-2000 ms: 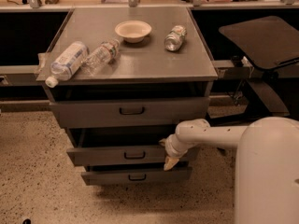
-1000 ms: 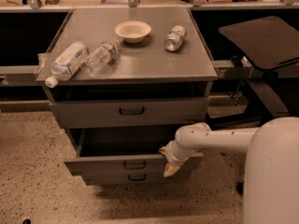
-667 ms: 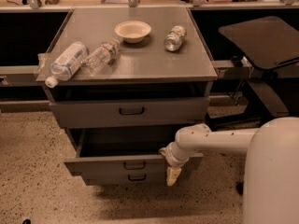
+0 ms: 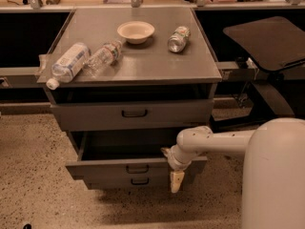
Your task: Open middle drawer
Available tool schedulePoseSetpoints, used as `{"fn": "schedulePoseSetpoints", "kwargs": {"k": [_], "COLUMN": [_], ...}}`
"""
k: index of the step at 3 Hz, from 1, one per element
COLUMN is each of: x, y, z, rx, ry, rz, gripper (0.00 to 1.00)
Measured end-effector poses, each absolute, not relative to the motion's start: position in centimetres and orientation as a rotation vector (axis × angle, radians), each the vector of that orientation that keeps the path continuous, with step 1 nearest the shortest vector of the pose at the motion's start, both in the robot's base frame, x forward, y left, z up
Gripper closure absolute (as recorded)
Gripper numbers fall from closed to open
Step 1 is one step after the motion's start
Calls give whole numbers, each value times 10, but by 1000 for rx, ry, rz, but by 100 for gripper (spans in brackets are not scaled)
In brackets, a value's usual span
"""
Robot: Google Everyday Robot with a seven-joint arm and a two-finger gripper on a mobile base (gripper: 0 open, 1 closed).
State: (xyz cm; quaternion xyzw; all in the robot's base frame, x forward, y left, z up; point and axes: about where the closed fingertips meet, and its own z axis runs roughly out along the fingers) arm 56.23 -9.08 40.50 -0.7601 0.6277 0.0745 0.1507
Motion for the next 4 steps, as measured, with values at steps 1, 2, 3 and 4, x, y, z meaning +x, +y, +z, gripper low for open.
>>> {"fn": "schedulePoseSetpoints", "kwargs": {"k": [1,2,3,4], "x": [542,511,511,511], "y": [-72,-54,-54,-45], "z": [400,400,406,417], "rx": [-2241,-2284,-2283,-2263], "ry": [1828,1848,1848,1841], "rz": [256,317,316,313], "gripper": [16,39,46,41]}}
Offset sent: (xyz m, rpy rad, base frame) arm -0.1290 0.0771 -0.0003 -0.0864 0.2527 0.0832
